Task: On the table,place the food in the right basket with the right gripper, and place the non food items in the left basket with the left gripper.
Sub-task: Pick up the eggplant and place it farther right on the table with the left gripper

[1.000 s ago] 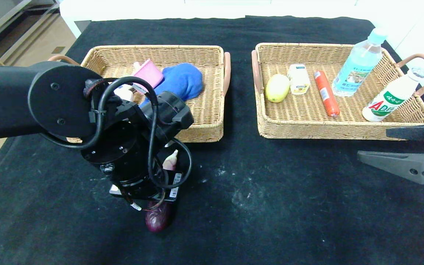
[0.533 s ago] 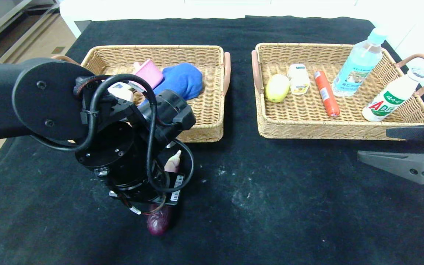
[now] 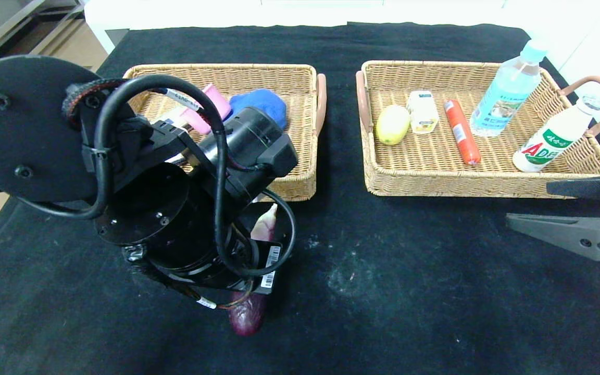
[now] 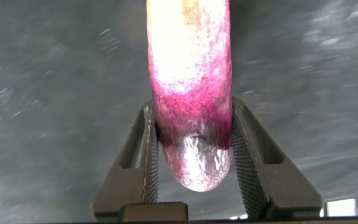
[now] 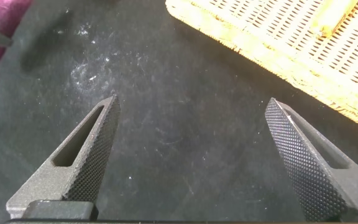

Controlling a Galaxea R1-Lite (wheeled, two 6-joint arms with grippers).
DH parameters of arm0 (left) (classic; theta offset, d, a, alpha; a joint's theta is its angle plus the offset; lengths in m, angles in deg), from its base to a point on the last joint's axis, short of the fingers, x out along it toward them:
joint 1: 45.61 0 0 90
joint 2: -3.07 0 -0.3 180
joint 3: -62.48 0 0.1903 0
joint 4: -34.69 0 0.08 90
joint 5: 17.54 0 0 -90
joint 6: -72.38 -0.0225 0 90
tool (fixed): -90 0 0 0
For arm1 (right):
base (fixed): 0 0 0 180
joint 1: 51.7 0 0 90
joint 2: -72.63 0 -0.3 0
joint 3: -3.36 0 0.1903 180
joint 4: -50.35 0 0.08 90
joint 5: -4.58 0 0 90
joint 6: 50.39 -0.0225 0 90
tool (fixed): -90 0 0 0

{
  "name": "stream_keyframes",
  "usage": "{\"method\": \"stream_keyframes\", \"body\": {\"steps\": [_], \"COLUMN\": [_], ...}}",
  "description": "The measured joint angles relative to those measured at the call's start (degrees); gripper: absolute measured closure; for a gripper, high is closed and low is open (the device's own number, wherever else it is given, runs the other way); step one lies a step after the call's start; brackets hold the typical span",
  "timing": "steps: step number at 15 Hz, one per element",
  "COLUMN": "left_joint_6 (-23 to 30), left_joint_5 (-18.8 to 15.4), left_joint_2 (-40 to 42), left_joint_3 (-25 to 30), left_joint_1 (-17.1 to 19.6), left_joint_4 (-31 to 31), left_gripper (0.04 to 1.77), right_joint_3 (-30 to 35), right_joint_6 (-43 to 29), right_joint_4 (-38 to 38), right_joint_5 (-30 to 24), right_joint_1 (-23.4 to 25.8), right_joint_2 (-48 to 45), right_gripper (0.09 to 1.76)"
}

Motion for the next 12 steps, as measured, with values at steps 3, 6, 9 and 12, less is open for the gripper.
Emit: {"method": "stream_keyframes", "body": {"steps": [3, 6, 9, 12], "left_joint_6": [0.9, 1.7, 2.4, 2.8], "left_joint_5": [-0.2, -0.2, -1.6, -2.6], "left_joint_2": [-0.3, -1.4, -2.9, -5.0], "left_joint_3": [-0.4, -0.5, -0.5, -0.7], "left_joint_1": [-2.6, -5.3, -7.4, -8.7], "left_joint_4": [-4.1, -7.3, -11.8, -14.4], "left_gripper": [1.05, 1.05, 1.05, 1.05], "right_joint_3": [0.0, -0.1, -0.2, -0.2], "right_joint_6": [-0.1, -0.2, -0.2, -0.2], "right_joint_4": [0.0, 0.0, 0.0, 0.0], "right_joint_5": [0.1, 0.1, 0.2, 0.2], "right_joint_1": [0.0, 0.1, 0.1, 0.1], "right_joint_2": [-0.1, -0.5, -0.8, -1.1], "right_gripper": [0.14, 0.14, 0.14, 0.14]}}
